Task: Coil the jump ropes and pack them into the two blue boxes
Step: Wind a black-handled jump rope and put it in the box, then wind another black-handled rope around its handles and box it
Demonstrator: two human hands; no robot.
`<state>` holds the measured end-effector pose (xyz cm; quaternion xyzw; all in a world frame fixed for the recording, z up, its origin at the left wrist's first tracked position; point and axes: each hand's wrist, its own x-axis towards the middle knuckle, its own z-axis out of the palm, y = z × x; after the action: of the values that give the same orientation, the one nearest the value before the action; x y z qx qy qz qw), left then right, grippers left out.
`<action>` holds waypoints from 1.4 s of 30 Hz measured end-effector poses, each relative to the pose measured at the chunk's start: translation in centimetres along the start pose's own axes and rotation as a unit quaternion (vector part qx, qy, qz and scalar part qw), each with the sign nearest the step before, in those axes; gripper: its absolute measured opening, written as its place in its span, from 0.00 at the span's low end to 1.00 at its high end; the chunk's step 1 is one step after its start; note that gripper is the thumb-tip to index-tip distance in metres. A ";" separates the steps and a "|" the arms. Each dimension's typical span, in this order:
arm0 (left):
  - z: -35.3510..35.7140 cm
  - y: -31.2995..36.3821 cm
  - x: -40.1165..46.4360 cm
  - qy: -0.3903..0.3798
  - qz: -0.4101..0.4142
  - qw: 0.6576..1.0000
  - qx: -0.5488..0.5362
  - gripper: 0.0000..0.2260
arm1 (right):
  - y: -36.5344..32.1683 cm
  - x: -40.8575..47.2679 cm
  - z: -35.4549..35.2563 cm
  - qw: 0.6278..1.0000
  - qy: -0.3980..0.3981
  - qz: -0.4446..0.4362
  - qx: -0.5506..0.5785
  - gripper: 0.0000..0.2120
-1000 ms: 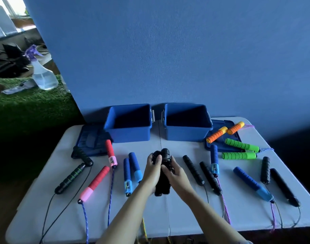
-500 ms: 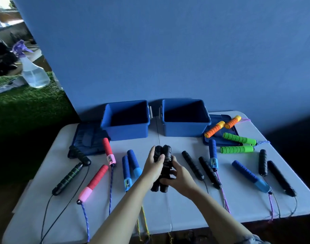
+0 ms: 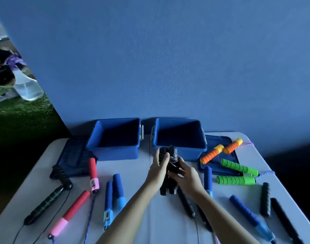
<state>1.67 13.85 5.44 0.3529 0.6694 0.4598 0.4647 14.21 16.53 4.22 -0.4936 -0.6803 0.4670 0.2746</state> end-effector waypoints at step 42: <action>-4.7 -3.4 20.7 0.093 0.218 0.797 0.556 0.25 | 4.7 26.6 3.4 0.917 -0.205 0.157 -0.304 0.44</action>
<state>-9.53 30.00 -3.20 0.6429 0.7551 0.1281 0.0116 3.71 40.35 -3.73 -0.5470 -0.7445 0.3664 -0.1112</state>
